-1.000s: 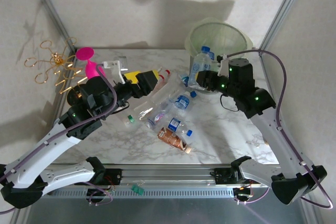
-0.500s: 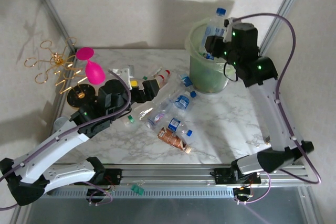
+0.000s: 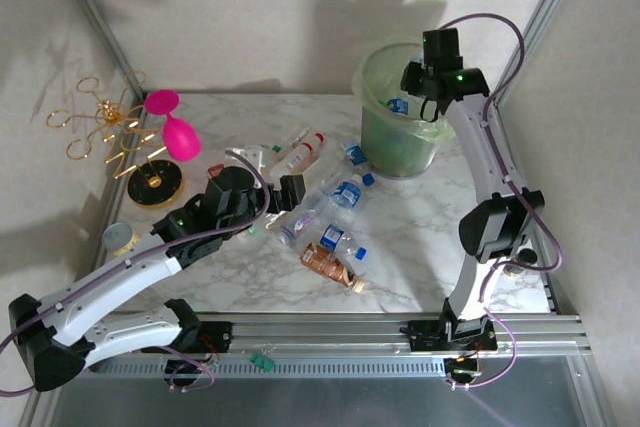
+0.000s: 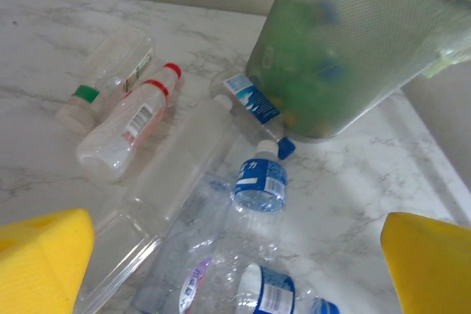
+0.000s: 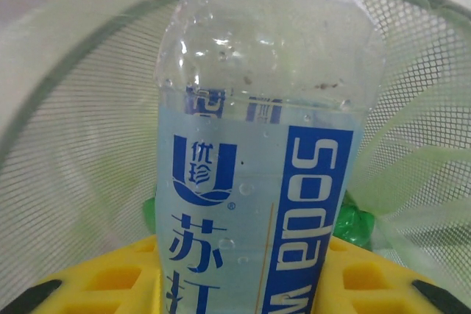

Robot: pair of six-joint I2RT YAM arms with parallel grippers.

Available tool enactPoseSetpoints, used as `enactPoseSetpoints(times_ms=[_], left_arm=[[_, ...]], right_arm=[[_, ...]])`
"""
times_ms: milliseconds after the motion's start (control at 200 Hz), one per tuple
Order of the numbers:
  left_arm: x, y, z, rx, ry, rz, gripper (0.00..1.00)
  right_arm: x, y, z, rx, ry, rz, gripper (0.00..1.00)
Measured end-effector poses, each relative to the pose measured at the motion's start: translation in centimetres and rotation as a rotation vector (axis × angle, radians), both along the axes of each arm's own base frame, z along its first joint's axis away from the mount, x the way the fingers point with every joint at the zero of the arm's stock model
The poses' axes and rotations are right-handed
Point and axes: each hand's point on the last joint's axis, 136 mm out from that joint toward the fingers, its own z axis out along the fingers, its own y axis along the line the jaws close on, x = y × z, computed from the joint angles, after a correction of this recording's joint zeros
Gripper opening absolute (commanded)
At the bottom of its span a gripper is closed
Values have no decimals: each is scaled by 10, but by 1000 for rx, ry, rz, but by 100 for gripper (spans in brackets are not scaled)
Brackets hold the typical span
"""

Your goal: Put the plastic bottles in the bin

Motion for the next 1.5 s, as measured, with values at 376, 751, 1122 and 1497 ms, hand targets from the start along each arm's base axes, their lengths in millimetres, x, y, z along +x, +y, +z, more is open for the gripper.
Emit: enactPoseSetpoints(times_ms=[376,751,1122,1497], left_arm=[[3,1,-24,80,21,-3,100],[1,-11,-27,39,44,-50,100],[10,-5,-35,13,87,-29,100],[15,2,-41,50,87,16,100]], right_arm=[[19,20,-69,52,157,54,42],[23,38,-102,108,234,121,46],[27,44,-109,115,244,139,66],[30,30,-86,46,188,100,87]])
